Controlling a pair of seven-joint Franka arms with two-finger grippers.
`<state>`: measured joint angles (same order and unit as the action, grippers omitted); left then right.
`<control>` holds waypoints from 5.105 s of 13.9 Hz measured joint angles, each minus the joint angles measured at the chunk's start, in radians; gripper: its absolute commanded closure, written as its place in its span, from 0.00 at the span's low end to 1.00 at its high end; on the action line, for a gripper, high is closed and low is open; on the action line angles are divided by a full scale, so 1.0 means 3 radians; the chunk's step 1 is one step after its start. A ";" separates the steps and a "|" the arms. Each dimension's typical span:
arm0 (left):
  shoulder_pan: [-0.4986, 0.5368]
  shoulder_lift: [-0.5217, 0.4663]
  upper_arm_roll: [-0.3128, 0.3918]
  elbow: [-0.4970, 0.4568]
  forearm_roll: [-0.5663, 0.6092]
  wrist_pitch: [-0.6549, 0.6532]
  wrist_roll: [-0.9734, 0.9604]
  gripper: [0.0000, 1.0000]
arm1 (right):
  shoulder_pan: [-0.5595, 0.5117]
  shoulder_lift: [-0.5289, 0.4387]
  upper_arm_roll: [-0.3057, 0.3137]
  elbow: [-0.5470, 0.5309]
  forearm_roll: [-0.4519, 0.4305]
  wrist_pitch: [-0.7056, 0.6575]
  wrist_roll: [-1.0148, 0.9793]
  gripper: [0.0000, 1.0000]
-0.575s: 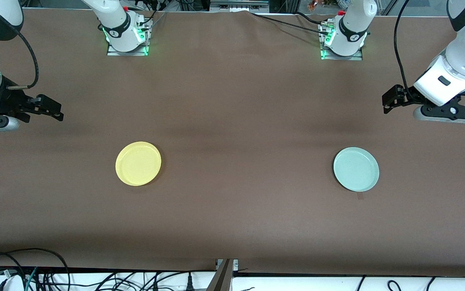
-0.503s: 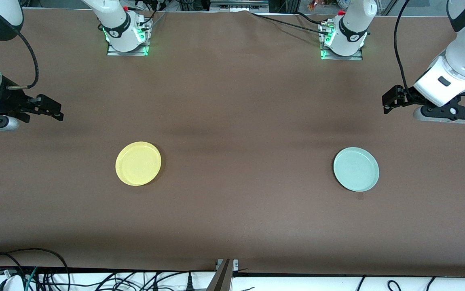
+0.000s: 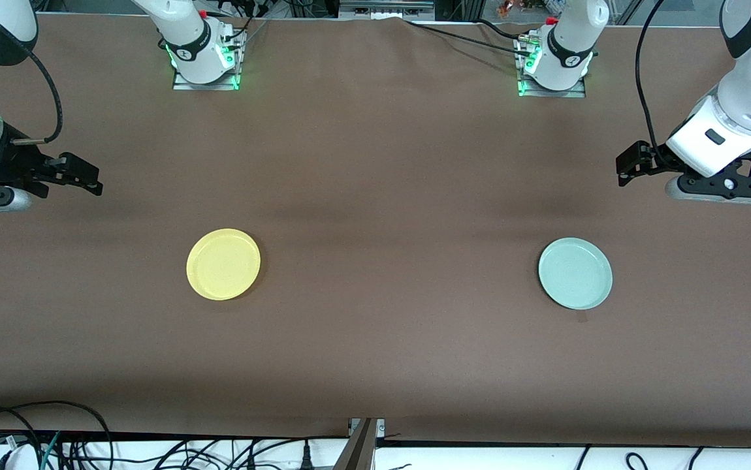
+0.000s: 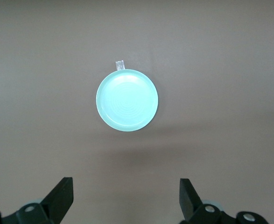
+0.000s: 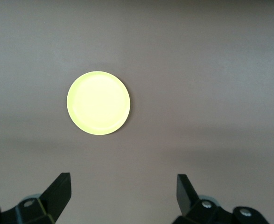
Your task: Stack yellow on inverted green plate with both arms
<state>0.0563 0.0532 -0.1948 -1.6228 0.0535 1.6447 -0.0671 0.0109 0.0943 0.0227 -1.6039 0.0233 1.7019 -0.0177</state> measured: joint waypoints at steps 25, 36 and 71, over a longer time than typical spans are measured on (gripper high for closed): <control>0.0740 0.2092 0.0049 -0.0233 0.0001 0.1672 0.0923 0.20 | -0.0161 0.0734 -0.0009 -0.0028 0.0005 0.0210 0.0000 0.00; 0.0736 0.2129 0.0019 -0.0234 0.0001 0.1710 0.0951 1.00 | -0.0122 0.1641 0.0035 -0.0848 0.0006 0.2149 -0.0001 0.00; -0.3003 0.2485 0.0085 0.0789 0.3306 -0.0684 -0.2395 1.00 | 0.0094 0.1528 0.0010 0.0265 0.0706 0.0933 0.0599 1.00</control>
<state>-0.8445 0.7988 -0.1693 -1.3861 1.0452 1.4395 -0.7855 0.0390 0.5527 0.0257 -1.5243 0.2351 1.9817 0.1620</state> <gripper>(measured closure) 0.974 0.974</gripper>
